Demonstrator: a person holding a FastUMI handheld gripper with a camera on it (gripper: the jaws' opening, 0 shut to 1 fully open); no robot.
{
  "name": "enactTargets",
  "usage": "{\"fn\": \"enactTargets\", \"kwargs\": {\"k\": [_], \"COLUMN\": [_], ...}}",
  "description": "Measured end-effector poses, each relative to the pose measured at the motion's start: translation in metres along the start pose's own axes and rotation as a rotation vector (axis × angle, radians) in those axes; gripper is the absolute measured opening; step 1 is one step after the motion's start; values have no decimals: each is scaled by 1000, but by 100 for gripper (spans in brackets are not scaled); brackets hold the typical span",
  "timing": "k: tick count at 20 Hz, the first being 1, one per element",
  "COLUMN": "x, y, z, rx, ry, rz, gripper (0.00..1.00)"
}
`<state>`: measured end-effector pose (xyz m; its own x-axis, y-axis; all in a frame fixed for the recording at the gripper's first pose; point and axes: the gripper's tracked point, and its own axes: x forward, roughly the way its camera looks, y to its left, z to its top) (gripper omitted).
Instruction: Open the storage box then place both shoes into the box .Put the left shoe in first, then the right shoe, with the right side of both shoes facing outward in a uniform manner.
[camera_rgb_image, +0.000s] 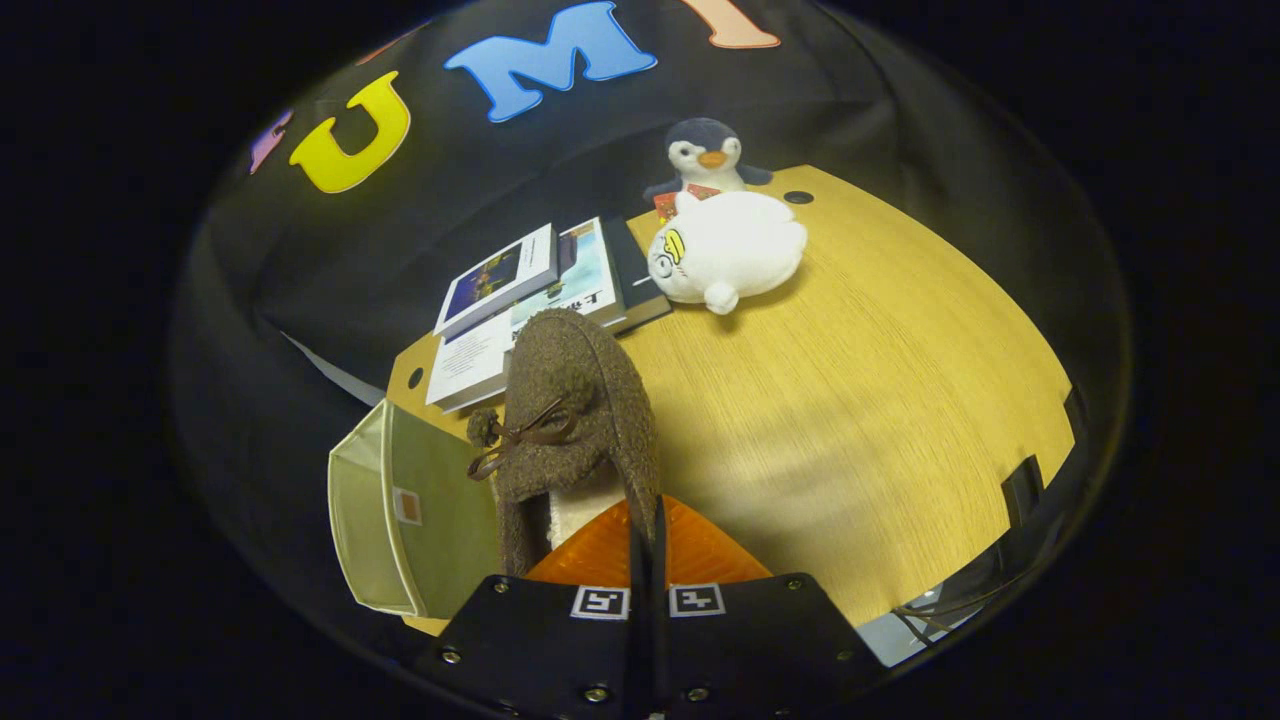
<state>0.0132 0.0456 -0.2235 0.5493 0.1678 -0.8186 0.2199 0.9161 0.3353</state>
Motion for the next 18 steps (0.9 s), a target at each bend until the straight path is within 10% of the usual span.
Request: {"fn": "enactTargets", "kwargs": {"k": [18], "x": [-8], "y": [186], "z": [-24], "rx": [-106], "ry": [-22], "rz": [169], "gripper": [0]}}
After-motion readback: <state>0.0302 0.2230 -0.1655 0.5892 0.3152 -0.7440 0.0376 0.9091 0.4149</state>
